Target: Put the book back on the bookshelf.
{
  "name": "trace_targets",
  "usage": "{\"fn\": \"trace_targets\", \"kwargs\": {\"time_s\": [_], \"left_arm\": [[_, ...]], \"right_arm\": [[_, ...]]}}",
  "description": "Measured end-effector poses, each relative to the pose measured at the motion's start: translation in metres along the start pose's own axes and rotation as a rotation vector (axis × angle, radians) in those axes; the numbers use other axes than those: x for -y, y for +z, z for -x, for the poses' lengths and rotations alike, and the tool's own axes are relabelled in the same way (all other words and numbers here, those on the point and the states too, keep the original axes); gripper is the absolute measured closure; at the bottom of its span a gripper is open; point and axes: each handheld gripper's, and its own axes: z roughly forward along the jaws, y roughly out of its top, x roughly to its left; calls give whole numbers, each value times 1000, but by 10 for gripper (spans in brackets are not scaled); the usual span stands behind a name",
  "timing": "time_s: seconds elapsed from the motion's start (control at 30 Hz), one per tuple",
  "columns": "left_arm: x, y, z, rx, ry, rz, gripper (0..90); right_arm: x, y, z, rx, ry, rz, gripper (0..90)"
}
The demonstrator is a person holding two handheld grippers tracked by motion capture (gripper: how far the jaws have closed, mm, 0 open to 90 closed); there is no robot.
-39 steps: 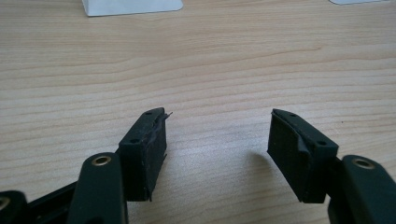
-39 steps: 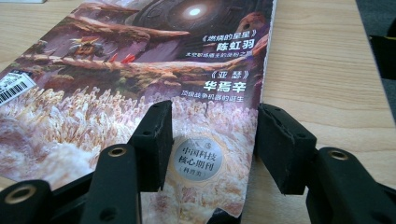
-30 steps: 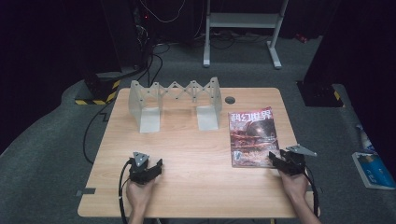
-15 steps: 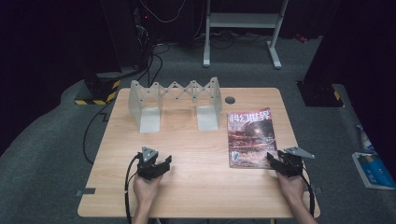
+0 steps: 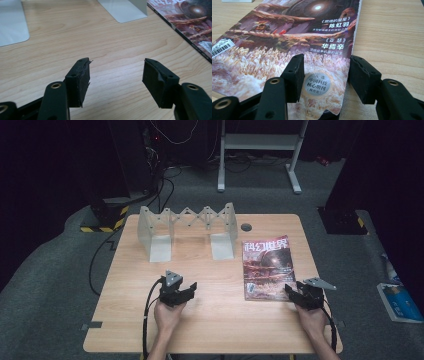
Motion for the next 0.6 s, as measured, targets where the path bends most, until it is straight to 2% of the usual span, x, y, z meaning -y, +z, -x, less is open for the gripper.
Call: {"fn": "trace_targets", "kwargs": {"time_s": [0.1,0.2,0.37,0.47,0.6], "left_arm": [[-2,6,6,17,-8,0,387],[-5,13,12,24,9,-22,391],[-11,20,22,52,19,-25,392],[-14,25,29,74,13,-11,393],[-13,33,34,91,5,-22,396]], "right_arm": [[0,0,0,-4,-6,0,470],[0,0,0,-6,-6,1,470],[0,0,0,-7,-7,2,470],[1,0,-1,-10,-12,2,470],[0,0,-1,-8,-9,1,471]]}}
